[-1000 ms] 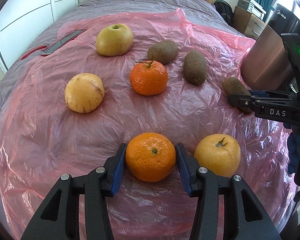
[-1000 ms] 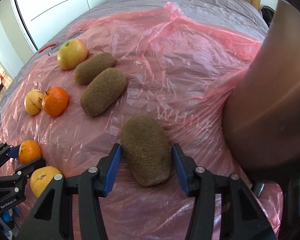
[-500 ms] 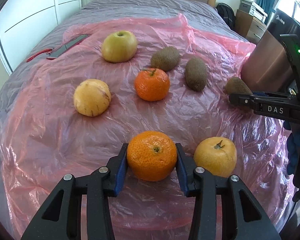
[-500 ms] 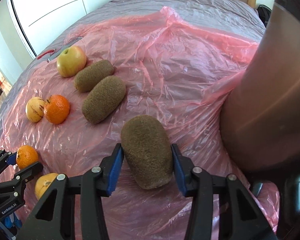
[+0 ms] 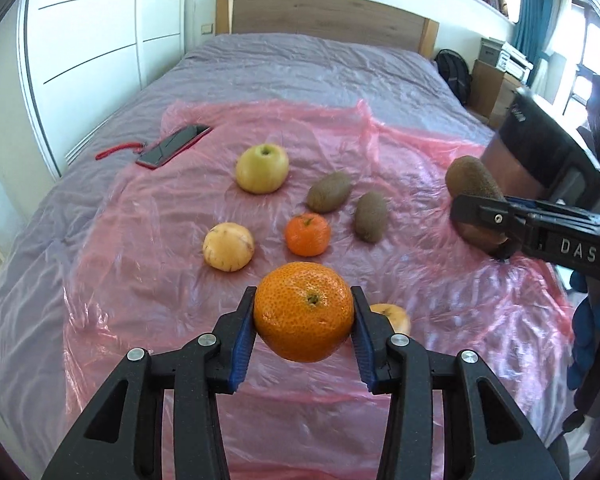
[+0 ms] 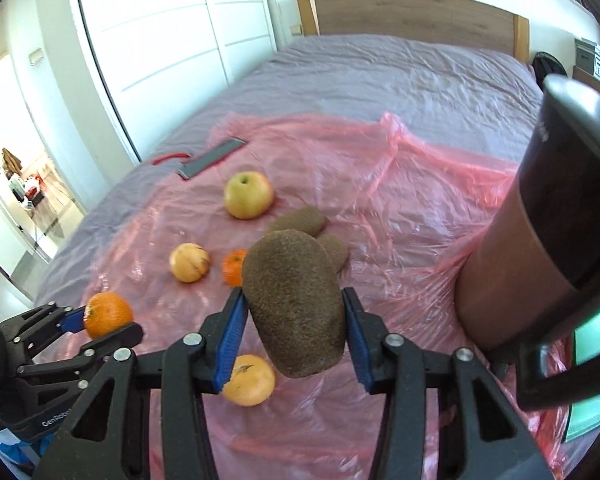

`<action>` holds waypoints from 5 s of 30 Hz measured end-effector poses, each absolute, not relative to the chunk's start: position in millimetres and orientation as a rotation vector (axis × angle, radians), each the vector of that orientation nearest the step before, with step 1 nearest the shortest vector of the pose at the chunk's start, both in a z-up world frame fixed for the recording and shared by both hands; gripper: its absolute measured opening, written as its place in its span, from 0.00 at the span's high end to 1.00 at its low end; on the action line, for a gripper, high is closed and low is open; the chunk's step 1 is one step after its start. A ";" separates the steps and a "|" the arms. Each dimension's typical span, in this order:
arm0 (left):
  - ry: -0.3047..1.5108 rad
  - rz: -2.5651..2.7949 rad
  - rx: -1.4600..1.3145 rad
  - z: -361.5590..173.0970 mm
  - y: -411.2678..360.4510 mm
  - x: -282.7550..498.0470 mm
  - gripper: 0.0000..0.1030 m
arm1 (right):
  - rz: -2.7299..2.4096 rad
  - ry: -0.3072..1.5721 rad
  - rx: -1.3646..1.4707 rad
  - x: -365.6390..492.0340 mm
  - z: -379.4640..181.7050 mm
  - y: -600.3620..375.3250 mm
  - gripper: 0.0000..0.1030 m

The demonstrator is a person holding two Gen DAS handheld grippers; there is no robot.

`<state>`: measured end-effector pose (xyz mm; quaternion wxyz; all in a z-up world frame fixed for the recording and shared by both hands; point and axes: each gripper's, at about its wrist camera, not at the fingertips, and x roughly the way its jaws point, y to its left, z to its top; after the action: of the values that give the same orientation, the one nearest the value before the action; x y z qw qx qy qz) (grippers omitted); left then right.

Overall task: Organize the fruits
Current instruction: 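Carry the mandarin with the left tool while the right tool carries the kiwi to the tray, then open the right tool releasing the kiwi while the left tool releases the mandarin in the tray, then withdraw both tools upward from the green tray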

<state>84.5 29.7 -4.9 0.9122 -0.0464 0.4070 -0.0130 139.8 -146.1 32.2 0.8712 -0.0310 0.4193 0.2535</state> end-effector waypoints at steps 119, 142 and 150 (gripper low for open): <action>0.950 -0.391 0.138 -41.6 -443.8 280.0 0.61 | -0.351 0.833 0.229 173.6 -27.2 -587.7 0.00; 0.933 -0.404 0.112 -32.9 -413.3 259.4 0.61 | -0.266 0.698 0.419 116.5 -31.9 -536.0 0.00; 0.929 -0.399 0.106 -32.9 -405.1 260.6 0.61 | -0.203 0.683 0.420 118.4 -36.6 -517.1 0.00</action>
<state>260.6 -405.1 -32.9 0.8735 0.0507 0.4449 -0.1911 118.4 -517.1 -36.6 0.9157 0.2040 0.3319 -0.0988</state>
